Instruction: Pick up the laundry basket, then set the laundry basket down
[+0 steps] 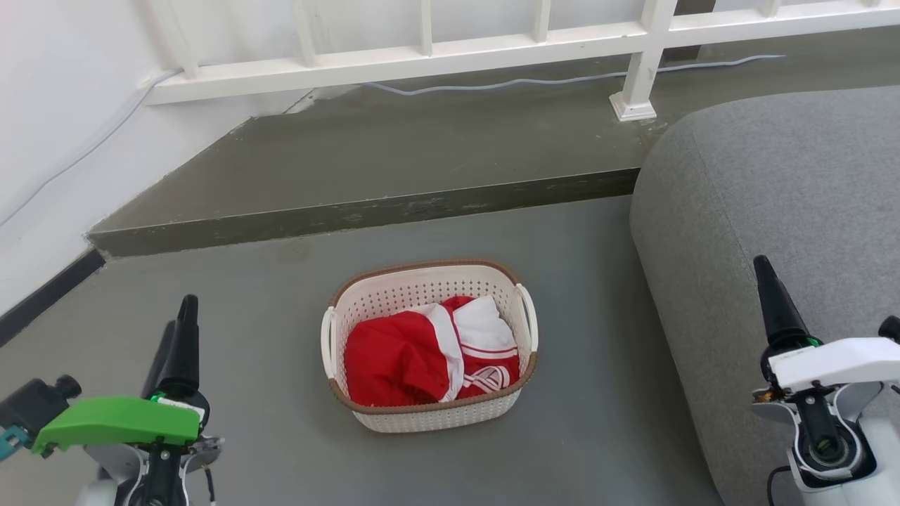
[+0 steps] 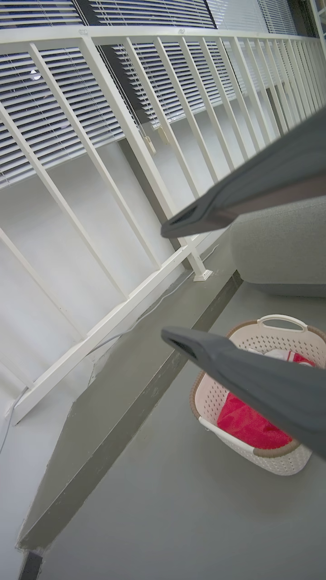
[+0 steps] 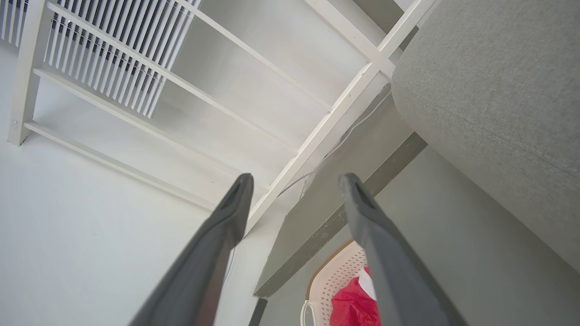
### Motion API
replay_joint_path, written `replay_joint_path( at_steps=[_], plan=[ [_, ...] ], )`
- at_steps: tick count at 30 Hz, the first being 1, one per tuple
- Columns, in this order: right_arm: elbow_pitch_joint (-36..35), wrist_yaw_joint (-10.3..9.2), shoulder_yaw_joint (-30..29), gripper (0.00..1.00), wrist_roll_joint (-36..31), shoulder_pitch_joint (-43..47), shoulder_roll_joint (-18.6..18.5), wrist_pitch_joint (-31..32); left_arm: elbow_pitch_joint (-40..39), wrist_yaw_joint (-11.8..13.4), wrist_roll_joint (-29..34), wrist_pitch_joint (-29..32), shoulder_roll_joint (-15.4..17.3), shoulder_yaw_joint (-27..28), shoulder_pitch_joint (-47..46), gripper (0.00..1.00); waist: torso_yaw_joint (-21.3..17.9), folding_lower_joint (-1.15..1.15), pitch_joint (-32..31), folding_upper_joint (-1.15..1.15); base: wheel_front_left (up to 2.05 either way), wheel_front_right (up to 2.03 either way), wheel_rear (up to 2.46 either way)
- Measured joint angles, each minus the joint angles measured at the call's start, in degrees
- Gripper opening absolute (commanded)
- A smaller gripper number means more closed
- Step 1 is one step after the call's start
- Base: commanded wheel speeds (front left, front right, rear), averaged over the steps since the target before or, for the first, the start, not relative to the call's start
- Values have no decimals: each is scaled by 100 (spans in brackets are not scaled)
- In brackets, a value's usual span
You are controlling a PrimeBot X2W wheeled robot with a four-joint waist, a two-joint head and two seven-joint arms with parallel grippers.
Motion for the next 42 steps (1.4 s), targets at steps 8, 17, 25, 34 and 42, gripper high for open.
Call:
replay_joint_path(
  at_steps=[8,17,25,34,42],
  plan=[
    [-133,-144,291,100,-859,-16,-75,-160,-191,177,1056,-145,63,-115,-12,100,3,0,22,0,0,0,0],
    [-192,-266,536,100,-1540,-19,-102,-298,-396,326,2061,-253,116,-339,-13,100,0,0,53,0,0,0,0],
    [-196,-398,764,100,-2135,-19,-115,-433,-437,497,2805,-402,104,-541,-8,100,5,0,84,0,0,0,0],
    [-181,-497,985,100,-2774,-17,-129,-603,-446,655,3522,-547,46,-713,40,100,9,0,88,0,0,0,0],
    [-98,-598,1192,100,-3430,-2,-130,-786,-315,766,4206,-722,-1,-886,151,100,4,0,73,0,0,0,0]
  ],
)
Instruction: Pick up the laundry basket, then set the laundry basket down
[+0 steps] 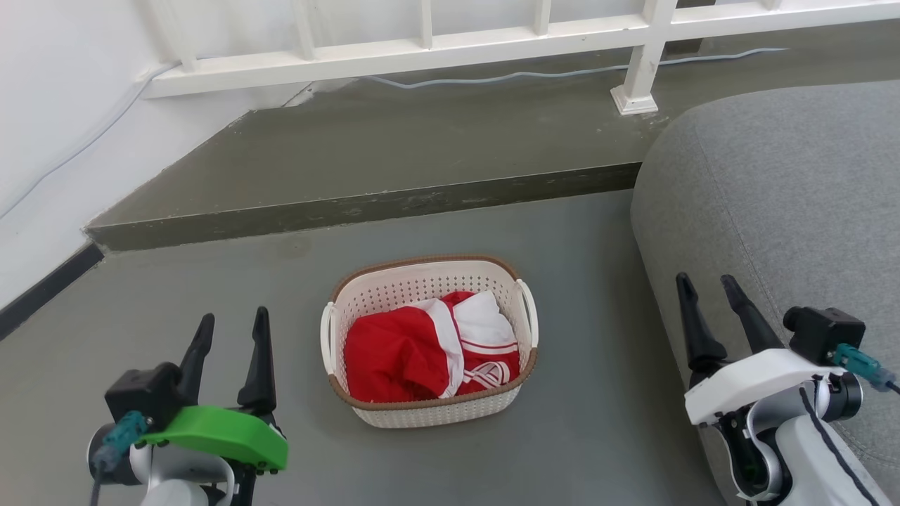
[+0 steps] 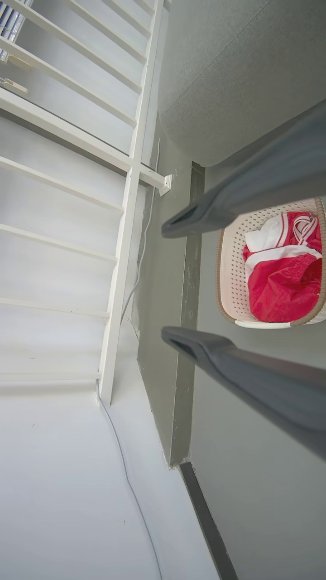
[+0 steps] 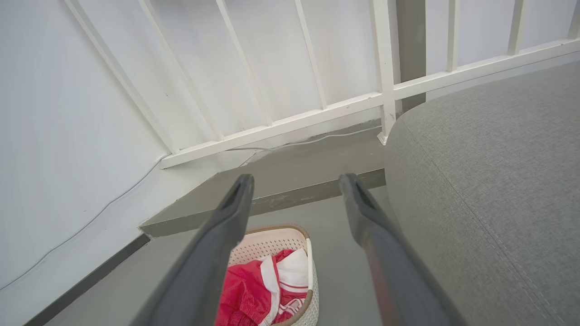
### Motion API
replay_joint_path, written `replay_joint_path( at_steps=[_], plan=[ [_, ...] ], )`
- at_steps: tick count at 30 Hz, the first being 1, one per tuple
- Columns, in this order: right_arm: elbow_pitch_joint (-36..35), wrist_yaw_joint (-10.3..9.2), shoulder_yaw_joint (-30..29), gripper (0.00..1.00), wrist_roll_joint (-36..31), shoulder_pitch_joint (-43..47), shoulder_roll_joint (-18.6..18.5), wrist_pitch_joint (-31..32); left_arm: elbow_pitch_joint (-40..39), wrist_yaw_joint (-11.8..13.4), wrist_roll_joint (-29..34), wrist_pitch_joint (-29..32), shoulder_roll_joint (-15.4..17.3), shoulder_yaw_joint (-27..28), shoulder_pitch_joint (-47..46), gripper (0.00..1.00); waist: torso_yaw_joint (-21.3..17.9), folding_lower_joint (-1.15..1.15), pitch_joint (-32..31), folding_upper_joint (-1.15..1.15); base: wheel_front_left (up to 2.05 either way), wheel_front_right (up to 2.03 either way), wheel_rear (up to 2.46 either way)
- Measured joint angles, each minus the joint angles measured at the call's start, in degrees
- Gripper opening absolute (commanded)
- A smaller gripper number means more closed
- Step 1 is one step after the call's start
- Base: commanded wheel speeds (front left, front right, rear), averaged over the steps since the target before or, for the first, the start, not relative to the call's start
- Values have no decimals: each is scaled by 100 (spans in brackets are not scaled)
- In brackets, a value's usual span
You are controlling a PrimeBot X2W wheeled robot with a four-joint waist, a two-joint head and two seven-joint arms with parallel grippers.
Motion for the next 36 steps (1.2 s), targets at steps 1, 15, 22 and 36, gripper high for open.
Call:
replay_joint_path(
  at_steps=[1,15,22,36],
  plan=[
    [8,-1,19,100,-59,1,0,-20,22,11,64,-23,-2,-7,11,100,0,0,-1,0,0,0,0],
    [143,-151,244,100,-913,18,3,-272,165,186,1071,-236,-44,-163,74,100,-1,0,-9,0,0,0,0],
    [197,-200,347,100,-1381,18,3,-400,296,265,1503,-381,-73,-204,99,100,7,0,-7,0,0,0,0],
    [252,-200,345,100,-1477,16,22,-442,505,291,1401,-386,-154,-163,116,100,9,0,10,0,0,0,0]
  ],
)
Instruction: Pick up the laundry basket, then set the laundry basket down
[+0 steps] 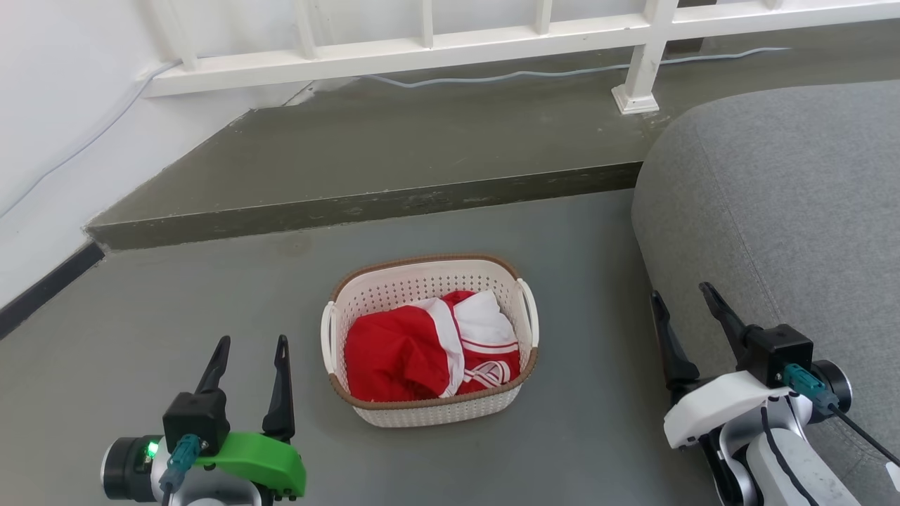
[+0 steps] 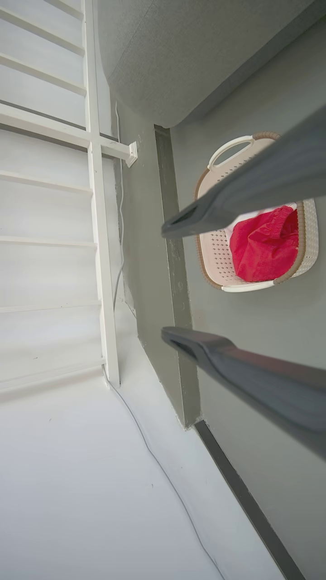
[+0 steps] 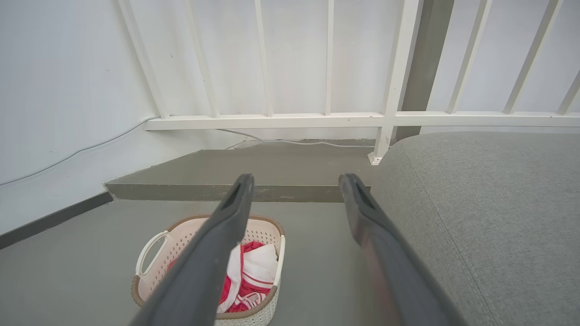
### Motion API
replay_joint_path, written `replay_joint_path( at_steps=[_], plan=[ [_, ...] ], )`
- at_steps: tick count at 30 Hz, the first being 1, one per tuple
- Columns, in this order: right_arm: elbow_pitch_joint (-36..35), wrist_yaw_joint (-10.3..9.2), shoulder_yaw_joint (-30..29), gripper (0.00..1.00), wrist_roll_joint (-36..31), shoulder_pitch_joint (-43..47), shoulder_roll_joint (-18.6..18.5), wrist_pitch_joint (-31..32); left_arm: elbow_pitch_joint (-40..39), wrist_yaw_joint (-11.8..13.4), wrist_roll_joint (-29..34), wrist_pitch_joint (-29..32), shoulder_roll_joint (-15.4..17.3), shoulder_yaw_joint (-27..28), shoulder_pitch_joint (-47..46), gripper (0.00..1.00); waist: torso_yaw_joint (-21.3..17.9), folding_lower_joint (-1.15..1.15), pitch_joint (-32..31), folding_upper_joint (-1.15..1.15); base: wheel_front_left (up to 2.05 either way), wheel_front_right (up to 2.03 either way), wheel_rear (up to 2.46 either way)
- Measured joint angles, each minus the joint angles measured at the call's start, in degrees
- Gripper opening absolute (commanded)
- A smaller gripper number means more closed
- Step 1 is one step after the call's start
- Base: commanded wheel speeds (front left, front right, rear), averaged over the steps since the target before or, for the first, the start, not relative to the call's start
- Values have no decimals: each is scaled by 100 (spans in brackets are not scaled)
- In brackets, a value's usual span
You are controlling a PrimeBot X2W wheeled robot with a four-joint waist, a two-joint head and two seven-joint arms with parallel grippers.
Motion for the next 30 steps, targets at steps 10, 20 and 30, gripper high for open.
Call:
replay_joint_path(
  at_steps=[10,20,30],
  plan=[
    [21,5,-32,100,-16,-2,7,0,75,0,-5,0,-14,12,0,100,-3,0,7,0,0,0,0],
    [7,8,-43,100,-51,-11,8,0,99,0,-16,0,-27,42,-3,100,-1,0,99,0,0,0,0],
    [-93,8,-56,100,-116,-112,10,0,-34,0,-76,0,-60,96,-48,100,-5,0,435,0,0,0,0]
  ],
)
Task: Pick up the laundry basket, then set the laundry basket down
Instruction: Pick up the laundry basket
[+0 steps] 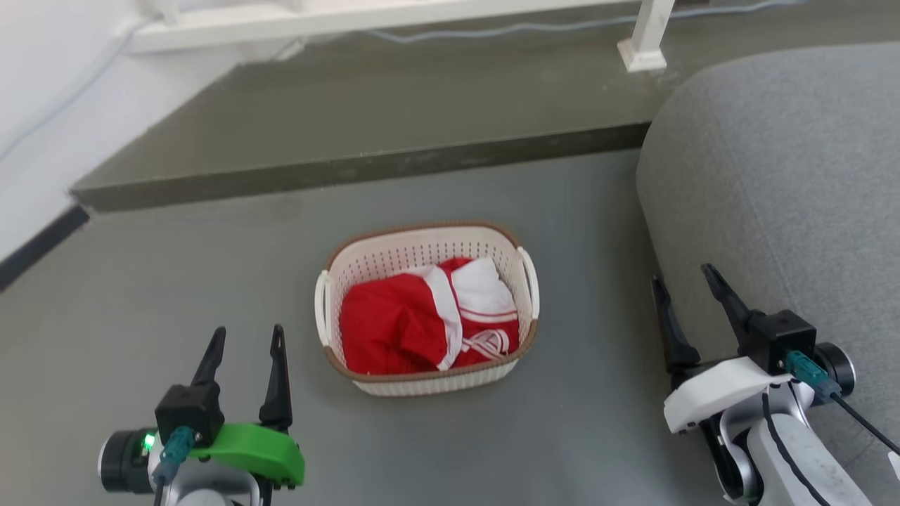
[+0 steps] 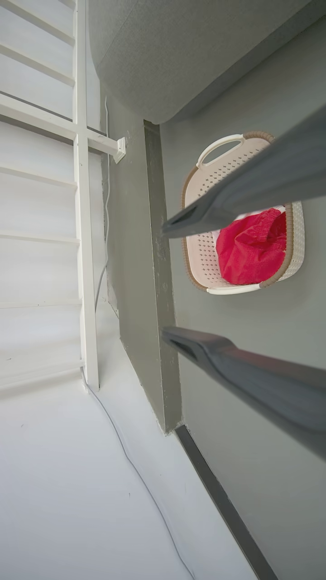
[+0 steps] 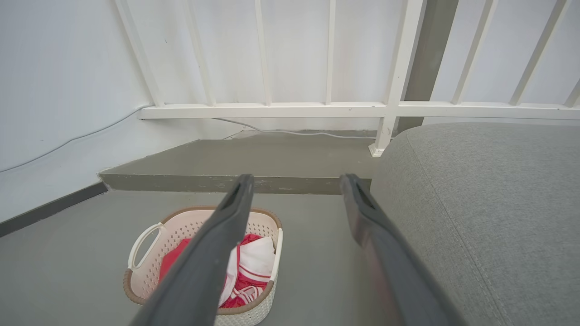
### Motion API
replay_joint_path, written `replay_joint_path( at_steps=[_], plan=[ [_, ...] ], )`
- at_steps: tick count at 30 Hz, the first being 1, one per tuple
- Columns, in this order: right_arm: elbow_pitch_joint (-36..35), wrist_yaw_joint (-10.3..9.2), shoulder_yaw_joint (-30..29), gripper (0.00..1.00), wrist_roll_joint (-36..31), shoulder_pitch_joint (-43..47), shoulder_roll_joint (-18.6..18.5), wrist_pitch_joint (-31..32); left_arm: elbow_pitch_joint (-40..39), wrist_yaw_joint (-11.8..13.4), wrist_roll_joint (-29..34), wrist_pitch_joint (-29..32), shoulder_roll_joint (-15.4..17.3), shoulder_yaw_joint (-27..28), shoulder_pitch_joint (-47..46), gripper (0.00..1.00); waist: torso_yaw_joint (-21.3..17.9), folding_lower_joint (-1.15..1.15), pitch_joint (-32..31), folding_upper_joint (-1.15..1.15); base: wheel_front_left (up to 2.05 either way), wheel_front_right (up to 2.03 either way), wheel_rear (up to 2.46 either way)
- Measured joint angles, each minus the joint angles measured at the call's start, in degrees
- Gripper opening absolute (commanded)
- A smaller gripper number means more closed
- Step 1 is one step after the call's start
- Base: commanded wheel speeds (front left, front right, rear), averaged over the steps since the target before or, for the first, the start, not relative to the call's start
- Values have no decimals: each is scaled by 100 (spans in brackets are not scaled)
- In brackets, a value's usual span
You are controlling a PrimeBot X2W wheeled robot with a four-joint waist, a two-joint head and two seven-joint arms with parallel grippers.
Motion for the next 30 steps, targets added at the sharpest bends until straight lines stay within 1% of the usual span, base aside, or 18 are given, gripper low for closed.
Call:
replay_joint_path(
  at_steps=[14,16,25,26,30],
  plan=[
    [-118,0,40,100,-154,-398,22,0,-124,-18,0,-1,-33,-26,-447,100,-5,0,899,0,0,0,0],
    [-124,0,44,100,-167,-480,25,0,-120,-59,0,-1,-35,-31,-523,100,-5,0,1044,0,0,0,0],
    [-154,0,79,100,-243,-850,56,-1,-179,-66,0,-1,-55,-21,-938,100,-4,0,1704,0,0,0,0],
    [-155,0,87,100,-256,-934,57,-7,-192,-67,1,-1,-56,-15,-1023,100,-5,0,1853,0,0,0,0],
    [-159,-1,89,100,-302,-1102,59,-7,-212,-116,1,-1,-65,-18,-1235,100,-10,1,2154,0,0,0,0]
  ],
)
